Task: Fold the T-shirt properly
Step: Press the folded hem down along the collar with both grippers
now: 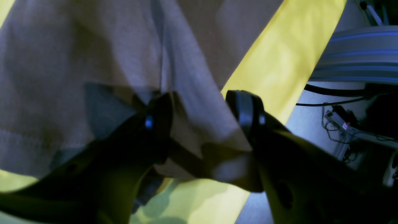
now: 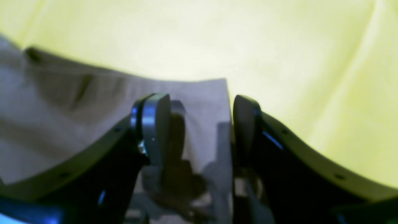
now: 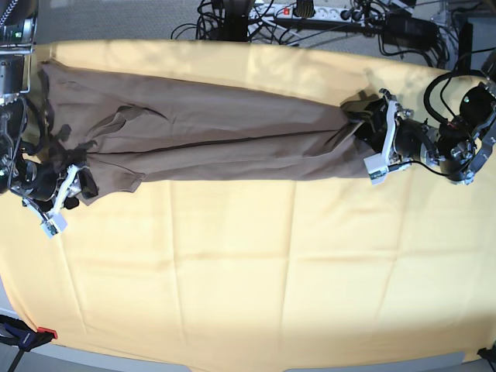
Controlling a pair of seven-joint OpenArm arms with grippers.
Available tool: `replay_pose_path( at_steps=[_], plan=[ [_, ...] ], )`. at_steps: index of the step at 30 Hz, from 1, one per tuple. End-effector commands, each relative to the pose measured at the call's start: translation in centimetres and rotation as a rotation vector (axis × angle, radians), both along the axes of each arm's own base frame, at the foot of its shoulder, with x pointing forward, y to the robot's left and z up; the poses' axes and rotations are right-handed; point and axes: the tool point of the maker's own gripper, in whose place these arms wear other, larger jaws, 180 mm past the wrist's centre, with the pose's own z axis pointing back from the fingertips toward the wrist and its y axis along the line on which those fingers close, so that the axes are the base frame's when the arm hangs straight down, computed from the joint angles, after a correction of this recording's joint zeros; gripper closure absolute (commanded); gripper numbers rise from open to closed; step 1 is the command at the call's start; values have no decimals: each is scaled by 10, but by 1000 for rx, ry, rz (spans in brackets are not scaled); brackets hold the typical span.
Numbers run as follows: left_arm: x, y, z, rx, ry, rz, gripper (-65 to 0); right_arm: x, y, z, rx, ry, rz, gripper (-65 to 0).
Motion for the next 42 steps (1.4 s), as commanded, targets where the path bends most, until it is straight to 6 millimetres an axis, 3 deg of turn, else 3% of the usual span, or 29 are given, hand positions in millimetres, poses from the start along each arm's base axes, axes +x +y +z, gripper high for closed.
replay_pose_path(
  at_steps=[1,5,11,16,20,25,30,36,42],
  plan=[
    [5,5,7,5,-20,2,-301,12,-9,16,4,-41,-14,-344],
    [6,3,7,-1,-20,0,-301,14,-6,7,70,-2,-38,-322],
    [6,3,8,-3,-19,1,-301,23,1,20,130,-38,-40,-3],
    [5,3,8,-2,-19,1,-301,30,3,33,118,-68,-23,0],
    [5,3,8,-2,-19,1,-301,19,17,38,108,-43,34,0],
    [6,4,6,8,-23,-3,-301,-14,38,46,88,-55,144,0],
    [6,4,6,8,-23,-3,-301,-55,47,40,11,-23,244,0],
    [6,5,6,15,-26,-5,-301,-93,32,25,-81,85,289,0],
    [6,9,4,34,-33,-10,-301,-107,5,21,-178,168,294,0]
  ],
)
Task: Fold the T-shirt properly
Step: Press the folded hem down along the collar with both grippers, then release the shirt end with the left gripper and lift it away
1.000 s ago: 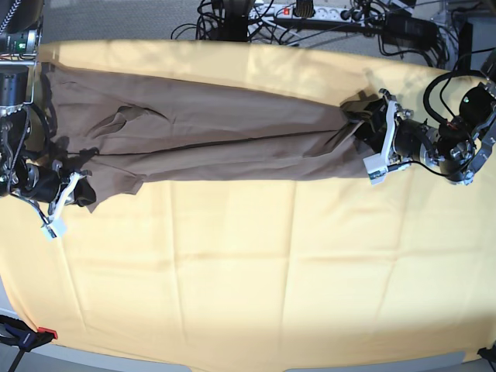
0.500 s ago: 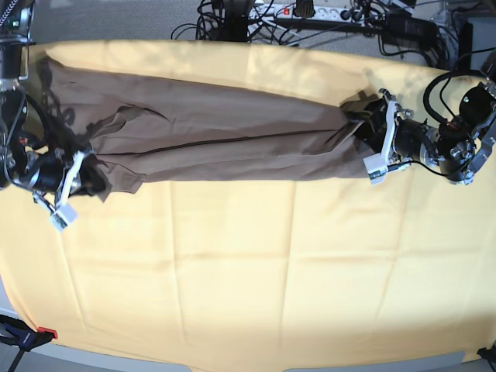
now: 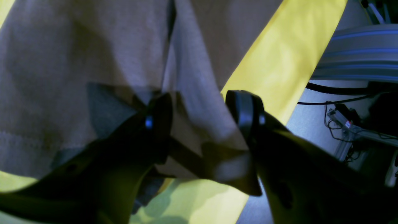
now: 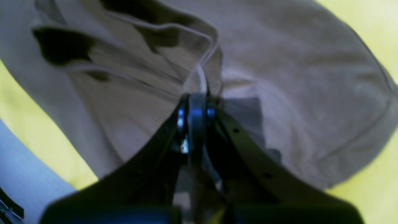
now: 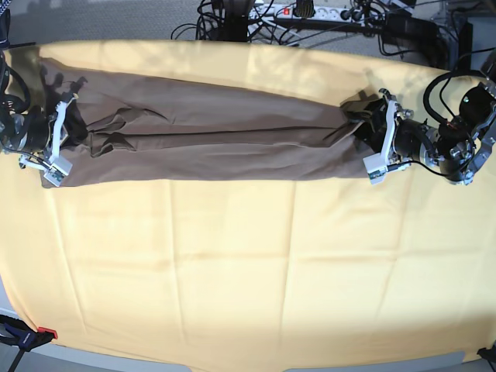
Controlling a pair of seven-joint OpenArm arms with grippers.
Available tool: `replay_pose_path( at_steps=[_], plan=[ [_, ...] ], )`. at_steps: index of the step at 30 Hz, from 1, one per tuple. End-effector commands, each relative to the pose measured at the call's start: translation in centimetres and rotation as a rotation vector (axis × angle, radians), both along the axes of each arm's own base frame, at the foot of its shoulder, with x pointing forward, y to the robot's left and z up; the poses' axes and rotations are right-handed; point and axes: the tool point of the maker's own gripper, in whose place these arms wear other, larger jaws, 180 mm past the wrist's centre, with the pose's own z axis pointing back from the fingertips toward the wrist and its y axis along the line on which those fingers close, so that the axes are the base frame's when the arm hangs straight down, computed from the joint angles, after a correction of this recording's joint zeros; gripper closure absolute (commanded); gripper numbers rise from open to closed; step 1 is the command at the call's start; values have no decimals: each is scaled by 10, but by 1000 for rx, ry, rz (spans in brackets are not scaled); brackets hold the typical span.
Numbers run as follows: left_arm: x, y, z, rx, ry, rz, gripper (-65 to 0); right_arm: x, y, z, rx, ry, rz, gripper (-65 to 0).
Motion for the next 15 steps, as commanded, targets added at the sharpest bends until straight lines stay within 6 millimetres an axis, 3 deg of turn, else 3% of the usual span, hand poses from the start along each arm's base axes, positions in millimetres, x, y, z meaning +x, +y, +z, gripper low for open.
replay_pose_path(
  at_steps=[1,7,8,11,12,15],
  plan=[
    [6,8,5,25,-27,-4,-301,6,-8,11,-32,-21,8,0],
    [9,17,1,79,-53,-22,-301,-18,-12,-6,-59,63,11,0],
    [9,18,1,80,-55,-21,-301,-18,-12,-6,-58,65,11,-60],
    [17,18,7,77,-76,-16,-301,-13,-10,-2,-43,49,10,-325],
    [19,18,9,76,-84,-12,-301,-9,-8,1,-31,29,9,-355],
    [32,23,19,73,-124,16,-301,5,-4,11,-6,-29,4,-356]
  ],
)
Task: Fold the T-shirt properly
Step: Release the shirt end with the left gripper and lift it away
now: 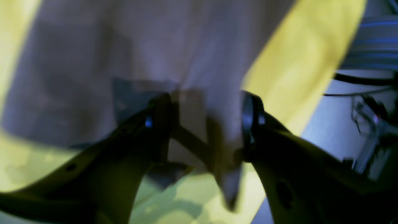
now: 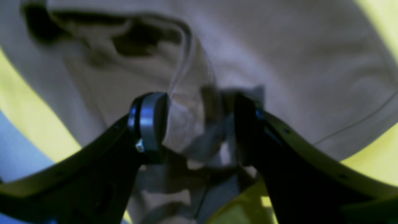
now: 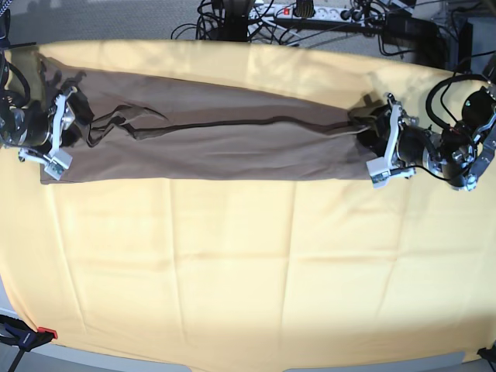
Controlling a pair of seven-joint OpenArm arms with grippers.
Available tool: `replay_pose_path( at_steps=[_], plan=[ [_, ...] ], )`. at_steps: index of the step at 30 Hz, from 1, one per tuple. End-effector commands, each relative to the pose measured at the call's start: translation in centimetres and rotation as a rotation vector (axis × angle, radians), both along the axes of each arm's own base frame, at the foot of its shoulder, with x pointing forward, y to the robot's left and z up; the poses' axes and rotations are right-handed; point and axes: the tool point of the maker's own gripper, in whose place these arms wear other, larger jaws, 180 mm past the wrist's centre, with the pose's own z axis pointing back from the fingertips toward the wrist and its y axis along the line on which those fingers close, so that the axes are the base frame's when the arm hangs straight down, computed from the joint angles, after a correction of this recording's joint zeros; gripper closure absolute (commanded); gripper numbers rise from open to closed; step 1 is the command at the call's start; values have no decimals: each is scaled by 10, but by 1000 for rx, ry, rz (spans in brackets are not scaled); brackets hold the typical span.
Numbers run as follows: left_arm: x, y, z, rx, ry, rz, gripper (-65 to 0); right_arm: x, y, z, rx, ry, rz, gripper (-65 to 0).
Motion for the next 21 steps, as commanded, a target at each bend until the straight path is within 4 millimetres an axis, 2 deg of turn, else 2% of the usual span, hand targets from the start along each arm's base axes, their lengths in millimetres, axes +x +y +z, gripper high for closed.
replay_pose_path(
  at_steps=[1,3,5,9,11,13,15,16,17,21],
  plan=[
    [17,11,19,1,-58,29,-301,12,-7,16,-14,-48,1,-356],
    [32,23,36,-2,-113,72,-301,19,-11,25,-15,-79,-12,-356],
    [48,34,62,-31,-171,128,-301,26,-14,37,-5,-122,-29,-356],
    [67,53,117,-105,-246,216,-301,39,-5,81,129,-220,-61,-355],
    [69,59,139,-141,-260,240,-301,42,-1,102,199,-261,-72,-330],
    [67,70,150,-135,-272,262,-301,46,0,113,255,-302,-101,-259],
    [66,83,154,-125,-289,296,-301,48,-1,109,266,-320,-137,-123],
    [66,86,156,-133,-300,315,-301,49,-3,102,247,-322,-155,-46],
    [65,90,158,-145,-309,335,-300,51,-6,94,228,-326,-176,0],
    [68,105,157,-177,-337,443,-298,59,-16,62,203,-353,-277,0]
  ],
)
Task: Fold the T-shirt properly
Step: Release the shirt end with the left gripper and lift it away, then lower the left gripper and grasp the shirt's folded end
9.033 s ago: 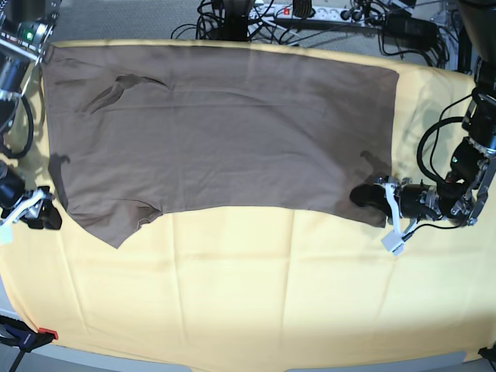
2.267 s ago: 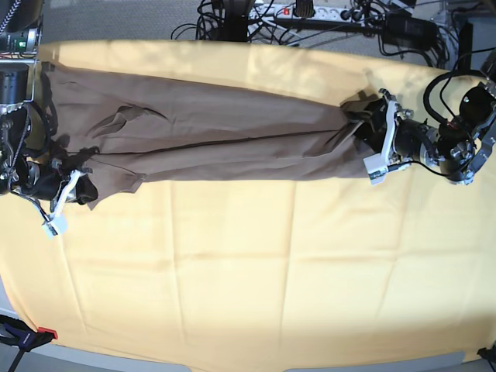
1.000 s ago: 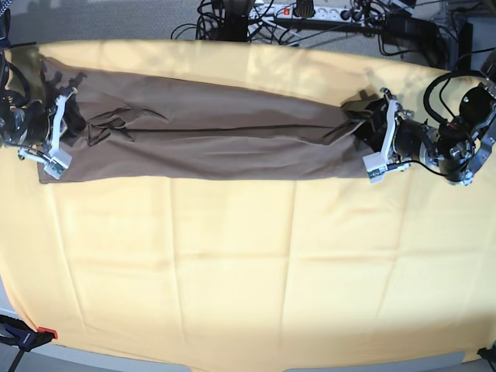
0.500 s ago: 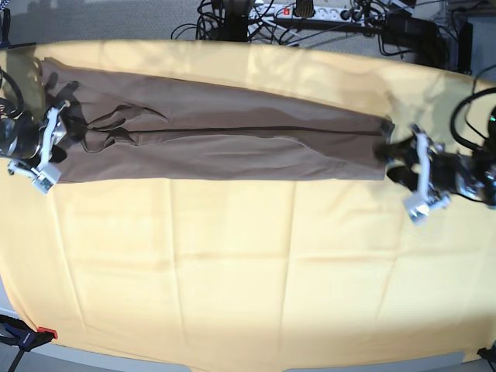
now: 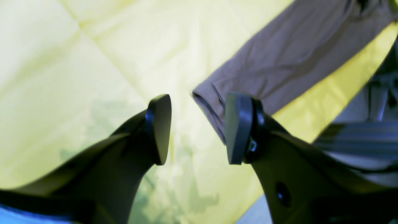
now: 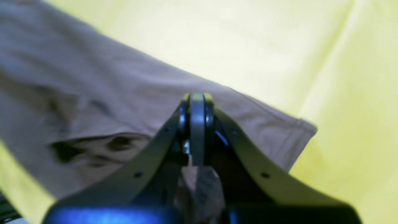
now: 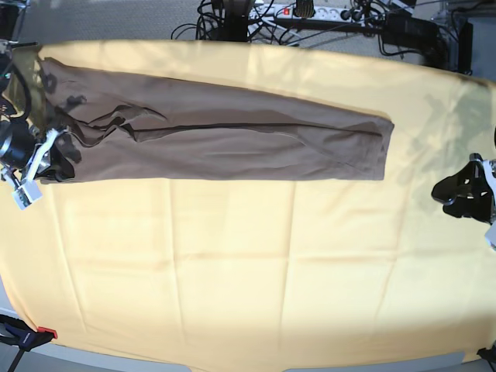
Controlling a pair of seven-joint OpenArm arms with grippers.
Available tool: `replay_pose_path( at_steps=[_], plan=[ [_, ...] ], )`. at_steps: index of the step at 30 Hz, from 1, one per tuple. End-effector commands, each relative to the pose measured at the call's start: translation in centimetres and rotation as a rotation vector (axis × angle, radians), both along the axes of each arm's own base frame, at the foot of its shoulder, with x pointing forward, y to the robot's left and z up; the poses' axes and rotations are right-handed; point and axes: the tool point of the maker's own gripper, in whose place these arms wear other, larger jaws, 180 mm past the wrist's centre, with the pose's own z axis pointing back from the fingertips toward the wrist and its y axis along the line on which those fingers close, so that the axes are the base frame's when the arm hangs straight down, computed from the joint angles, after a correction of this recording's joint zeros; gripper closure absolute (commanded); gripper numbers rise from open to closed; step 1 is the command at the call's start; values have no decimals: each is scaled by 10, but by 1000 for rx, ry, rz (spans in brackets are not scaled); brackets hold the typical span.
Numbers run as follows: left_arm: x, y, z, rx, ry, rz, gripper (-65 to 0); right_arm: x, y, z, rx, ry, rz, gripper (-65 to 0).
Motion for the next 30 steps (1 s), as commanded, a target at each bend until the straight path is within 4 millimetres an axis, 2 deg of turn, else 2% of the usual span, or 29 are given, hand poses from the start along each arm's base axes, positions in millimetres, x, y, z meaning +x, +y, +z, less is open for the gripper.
replay_pose_path(
  at_steps=[1,6,12,19,24,28,30],
  plan=[
    [5,10,15,2,-39,34,-298,7,-5,9,7,-38,-11,0],
    [-8,34,-7,-40,11,166,-298,-19,-4,-22,35,74,-25,0],
    [-25,47,-33,-113,65,257,-298,-46,5,-38,83,192,-1,0],
    [-36,43,-51,-133,107,270,-299,-42,7,-33,102,163,-4,0],
    [-30,56,-73,-89,103,406,-302,-41,8,-34,102,162,-5,0],
    [-33,49,-91,-104,115,436,-367,-42,7,-34,102,164,-5,0],
    [-34,46,-101,-105,119,449,-376,-42,8,-34,102,164,-5,0]
  ],
)
